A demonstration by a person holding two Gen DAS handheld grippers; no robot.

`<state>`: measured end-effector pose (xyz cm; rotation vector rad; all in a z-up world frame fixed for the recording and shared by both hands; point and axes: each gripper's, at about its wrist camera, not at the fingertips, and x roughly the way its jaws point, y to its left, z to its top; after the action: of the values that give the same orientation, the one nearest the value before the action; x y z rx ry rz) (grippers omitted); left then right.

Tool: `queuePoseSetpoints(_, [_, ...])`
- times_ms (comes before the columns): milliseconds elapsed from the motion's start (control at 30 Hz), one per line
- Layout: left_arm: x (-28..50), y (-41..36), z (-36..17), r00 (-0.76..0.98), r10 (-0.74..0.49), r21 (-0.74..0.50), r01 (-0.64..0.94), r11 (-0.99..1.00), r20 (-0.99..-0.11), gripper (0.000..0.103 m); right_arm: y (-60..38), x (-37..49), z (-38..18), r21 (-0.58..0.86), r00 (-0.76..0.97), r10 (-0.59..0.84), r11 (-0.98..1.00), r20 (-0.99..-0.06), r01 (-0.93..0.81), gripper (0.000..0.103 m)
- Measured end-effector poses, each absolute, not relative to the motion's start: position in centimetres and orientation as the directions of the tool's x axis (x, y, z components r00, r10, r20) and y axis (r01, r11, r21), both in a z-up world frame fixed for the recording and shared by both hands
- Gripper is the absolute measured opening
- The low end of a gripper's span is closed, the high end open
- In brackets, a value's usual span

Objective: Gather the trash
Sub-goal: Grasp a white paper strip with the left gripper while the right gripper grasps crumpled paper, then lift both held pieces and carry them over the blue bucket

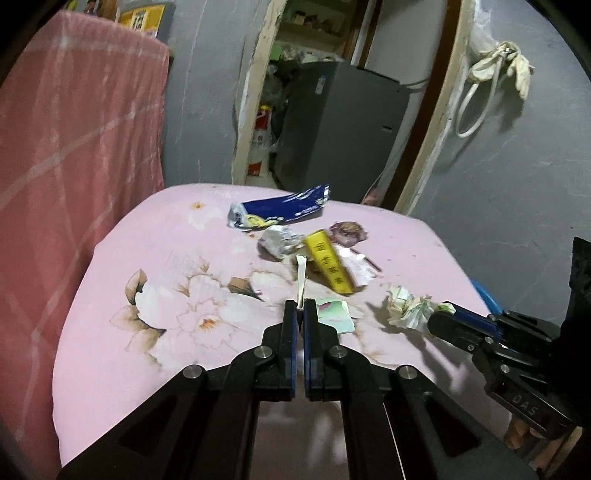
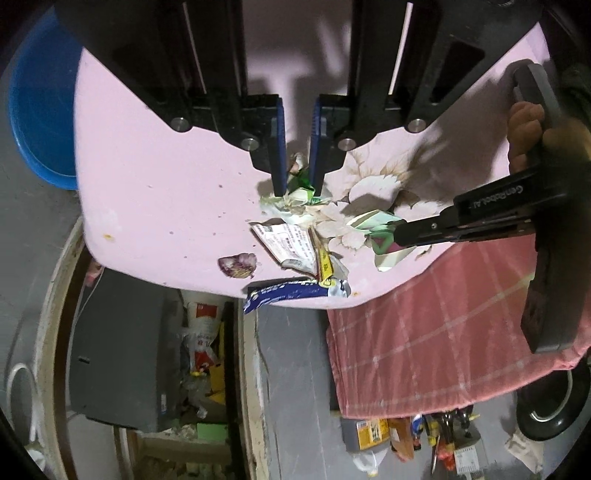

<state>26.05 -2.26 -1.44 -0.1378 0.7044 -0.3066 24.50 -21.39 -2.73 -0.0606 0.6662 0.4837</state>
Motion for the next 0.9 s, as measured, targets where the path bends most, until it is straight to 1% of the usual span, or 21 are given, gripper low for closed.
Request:
queuePoseSetpoints(133, [24.6, -3.7, -0.2, 0.747, -0.339, -0.216, 0.261, 0.941, -0.573, 0.001, -22.5, 22.5, -1.3, 0.069, 0.736, 0.4, 0.897, -0.546, -0.437, 0.011])
queuePoseSetpoints(300, [22.8, -6.1, 1.9, 0.793, -0.356, -0.184, 0.304, 0.935, -0.494, 0.001, -24.7, 19.6, 1.5, 0.01, 0.837, 0.353, 0.923, -0.418, -0.384, 0.011])
queuePoseSetpoints(500, [21.2, -9.2, 4.9, 0.83, -0.417, -0.189, 0.372, 0.909, -0.37, 0.001, -28.0, 16.7, 4.1, -0.028, 0.926, 0.27, 0.957, -0.265, -0.288, 0.011])
queuePoseSetpoints(700, [19.8, -12.9, 7.4, 0.837, -0.482, -0.159, 0.455, 0.876, -0.26, 0.001, -30.8, 14.5, 5.6, -0.078, 0.975, 0.161, 0.982, -0.153, -0.174, 0.011])
queuePoseSetpoints(800, [19.9, -15.0, 8.0, 0.823, -0.517, -0.147, 0.496, 0.856, -0.236, 0.001, -32.5, 13.7, 5.9, -0.086, 0.988, 0.105, 0.99, -0.109, -0.115, 0.011])
queuePoseSetpoints(900, [20.2, -17.3, 8.2, 0.806, -0.544, -0.131, 0.528, 0.839, -0.234, 0.001, -34.0, 13.2, 6.0, -0.093, 0.995, 0.055, 0.994, -0.087, -0.063, 0.011])
